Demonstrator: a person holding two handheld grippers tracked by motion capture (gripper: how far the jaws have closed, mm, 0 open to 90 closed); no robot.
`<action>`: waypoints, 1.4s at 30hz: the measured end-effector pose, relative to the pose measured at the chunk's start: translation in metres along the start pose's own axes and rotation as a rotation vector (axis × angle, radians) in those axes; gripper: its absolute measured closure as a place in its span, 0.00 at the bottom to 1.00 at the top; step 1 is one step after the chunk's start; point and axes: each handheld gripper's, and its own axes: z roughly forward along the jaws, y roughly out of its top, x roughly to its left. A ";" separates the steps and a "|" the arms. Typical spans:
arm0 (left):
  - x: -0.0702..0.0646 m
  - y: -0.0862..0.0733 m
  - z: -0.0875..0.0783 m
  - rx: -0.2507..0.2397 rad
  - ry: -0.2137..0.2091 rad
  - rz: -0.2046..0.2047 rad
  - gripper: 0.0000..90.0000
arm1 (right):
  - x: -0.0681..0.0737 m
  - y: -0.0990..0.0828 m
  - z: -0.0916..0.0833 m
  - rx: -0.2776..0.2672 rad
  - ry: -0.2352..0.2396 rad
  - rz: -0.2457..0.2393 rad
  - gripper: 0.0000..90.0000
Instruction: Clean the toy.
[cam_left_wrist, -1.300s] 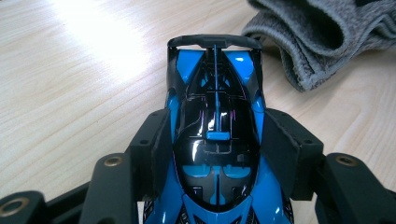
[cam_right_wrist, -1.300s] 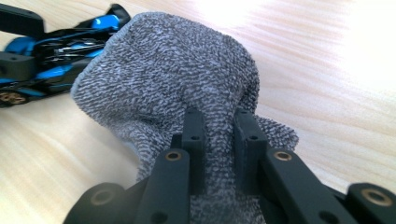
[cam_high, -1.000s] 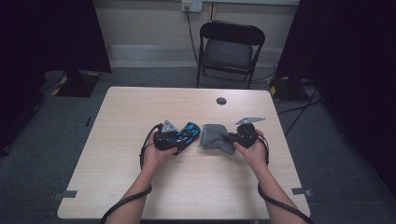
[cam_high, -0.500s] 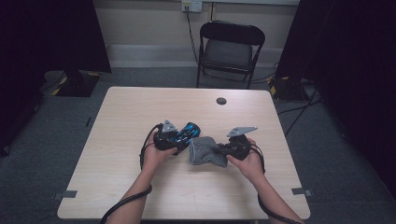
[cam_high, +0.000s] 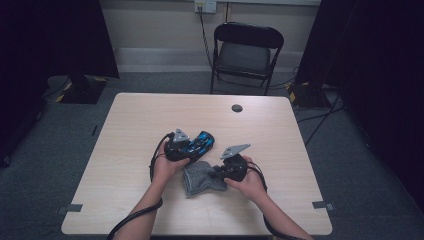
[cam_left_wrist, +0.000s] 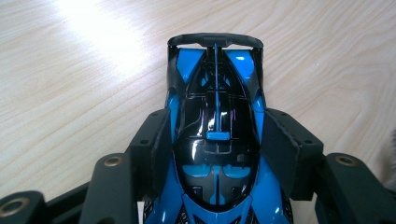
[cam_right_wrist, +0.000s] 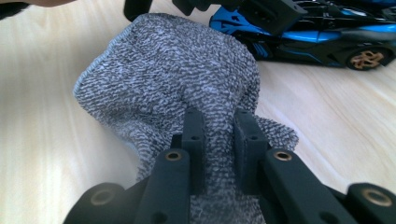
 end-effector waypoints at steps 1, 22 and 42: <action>0.000 0.000 0.000 -0.001 0.001 -0.001 0.49 | -0.001 0.002 0.004 0.004 0.000 0.000 0.86; 0.002 -0.003 -0.003 -0.002 -0.007 0.009 0.49 | -0.037 0.014 0.019 0.045 -0.119 0.077 0.86; 0.001 -0.001 -0.003 0.008 -0.003 0.002 0.49 | -0.063 0.012 0.005 0.054 -0.190 0.134 0.86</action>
